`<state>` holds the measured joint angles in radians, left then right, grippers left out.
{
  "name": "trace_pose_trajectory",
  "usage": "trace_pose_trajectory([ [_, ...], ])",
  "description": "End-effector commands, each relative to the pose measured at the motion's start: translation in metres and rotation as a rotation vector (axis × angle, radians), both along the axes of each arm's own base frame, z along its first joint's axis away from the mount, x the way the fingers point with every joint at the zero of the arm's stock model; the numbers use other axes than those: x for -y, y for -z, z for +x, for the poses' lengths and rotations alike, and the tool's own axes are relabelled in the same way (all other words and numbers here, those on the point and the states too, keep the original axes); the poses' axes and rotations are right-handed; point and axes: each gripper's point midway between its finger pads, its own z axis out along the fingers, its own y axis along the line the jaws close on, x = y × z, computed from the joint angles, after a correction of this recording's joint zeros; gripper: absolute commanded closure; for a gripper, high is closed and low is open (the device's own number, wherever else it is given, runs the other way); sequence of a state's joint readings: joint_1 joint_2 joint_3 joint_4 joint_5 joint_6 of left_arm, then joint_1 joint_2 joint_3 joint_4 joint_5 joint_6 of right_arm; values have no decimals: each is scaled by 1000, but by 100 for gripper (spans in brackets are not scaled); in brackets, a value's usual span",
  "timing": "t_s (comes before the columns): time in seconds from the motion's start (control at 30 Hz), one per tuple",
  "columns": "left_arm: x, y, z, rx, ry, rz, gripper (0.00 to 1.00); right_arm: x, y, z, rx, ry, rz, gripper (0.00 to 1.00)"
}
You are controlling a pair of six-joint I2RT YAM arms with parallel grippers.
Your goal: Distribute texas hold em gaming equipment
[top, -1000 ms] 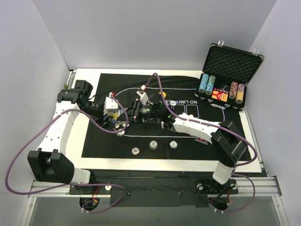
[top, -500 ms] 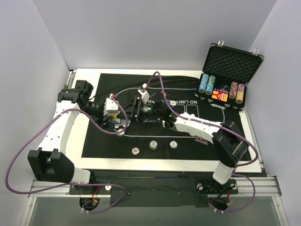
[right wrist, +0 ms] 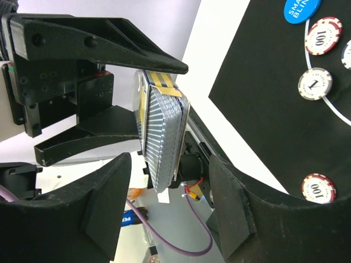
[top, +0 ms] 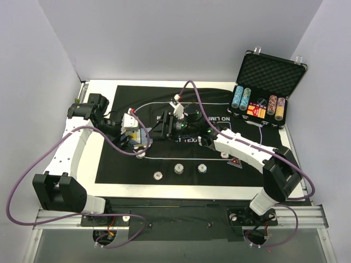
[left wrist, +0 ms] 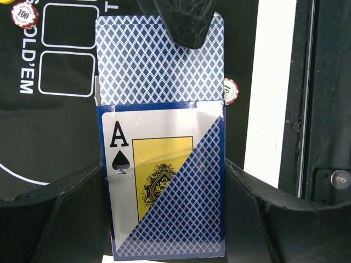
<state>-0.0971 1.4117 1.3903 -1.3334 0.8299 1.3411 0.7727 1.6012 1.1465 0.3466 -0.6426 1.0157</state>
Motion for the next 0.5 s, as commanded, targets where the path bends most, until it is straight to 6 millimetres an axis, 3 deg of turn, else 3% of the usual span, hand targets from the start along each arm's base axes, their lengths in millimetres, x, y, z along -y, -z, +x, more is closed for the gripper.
trace_pose_trajectory([
  [0.0, 6, -12, -24, -91, -8, -46, 99, 3, -11, -2, 57, -9, -12, 47],
  [0.47, 10, -1, -37, -116, 22, -10, 99, -17, -18, 1, 72, -36, -14, 52],
])
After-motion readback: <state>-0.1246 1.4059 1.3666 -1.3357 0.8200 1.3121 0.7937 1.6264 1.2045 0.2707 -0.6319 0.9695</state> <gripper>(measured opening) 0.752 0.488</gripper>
